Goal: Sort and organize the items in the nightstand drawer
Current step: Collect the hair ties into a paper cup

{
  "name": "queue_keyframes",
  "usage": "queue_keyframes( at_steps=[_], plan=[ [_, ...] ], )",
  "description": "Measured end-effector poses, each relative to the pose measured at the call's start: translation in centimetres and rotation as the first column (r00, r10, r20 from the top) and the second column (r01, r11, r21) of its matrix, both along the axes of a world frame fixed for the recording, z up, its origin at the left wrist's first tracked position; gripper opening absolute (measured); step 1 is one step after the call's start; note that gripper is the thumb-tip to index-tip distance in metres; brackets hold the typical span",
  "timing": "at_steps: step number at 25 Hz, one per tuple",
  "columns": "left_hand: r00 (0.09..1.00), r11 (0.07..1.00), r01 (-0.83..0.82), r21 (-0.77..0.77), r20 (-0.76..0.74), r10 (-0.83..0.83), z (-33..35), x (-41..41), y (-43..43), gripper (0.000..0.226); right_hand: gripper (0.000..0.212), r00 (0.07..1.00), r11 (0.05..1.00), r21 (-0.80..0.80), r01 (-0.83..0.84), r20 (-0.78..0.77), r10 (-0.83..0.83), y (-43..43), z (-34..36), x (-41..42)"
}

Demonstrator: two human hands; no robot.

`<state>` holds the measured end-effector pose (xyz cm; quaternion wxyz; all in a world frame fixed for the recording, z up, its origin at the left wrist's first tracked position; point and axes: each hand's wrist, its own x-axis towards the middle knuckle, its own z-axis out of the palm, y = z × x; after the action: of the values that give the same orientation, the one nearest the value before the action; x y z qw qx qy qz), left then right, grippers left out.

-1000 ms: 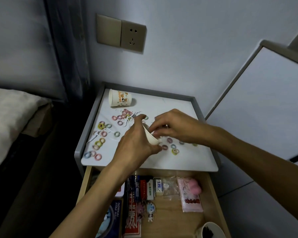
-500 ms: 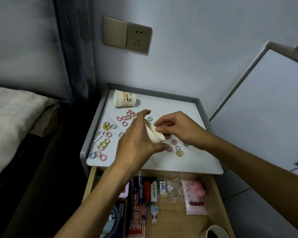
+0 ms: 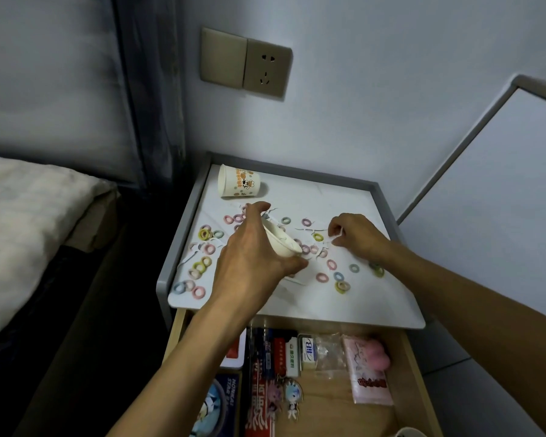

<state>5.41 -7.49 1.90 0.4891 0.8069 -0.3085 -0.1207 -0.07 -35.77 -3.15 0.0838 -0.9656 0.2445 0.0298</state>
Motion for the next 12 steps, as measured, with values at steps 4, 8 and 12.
queue_keyframes(
  at_steps=[4,8,12],
  plan=[
    [1.000,1.000,0.003,0.006,-0.010,-0.003,0.0,0.1,0.0,0.095,0.004,0.999,1.000,0.004,0.018,-0.043,-0.018,0.1,-0.5,-0.2],
    [1.000,1.000,0.001,0.003,-0.022,-0.001,0.1,0.0,0.0,0.093,0.003,0.995,0.995,-0.044,0.090,-0.048,-0.092,-0.4,-0.3,-1.1],
    [0.999,1.000,-0.004,0.006,-0.033,0.004,0.1,-0.1,0.0,0.092,0.014,0.993,0.999,-0.023,0.035,0.110,-0.032,-0.6,1.0,-1.6]
  ],
)
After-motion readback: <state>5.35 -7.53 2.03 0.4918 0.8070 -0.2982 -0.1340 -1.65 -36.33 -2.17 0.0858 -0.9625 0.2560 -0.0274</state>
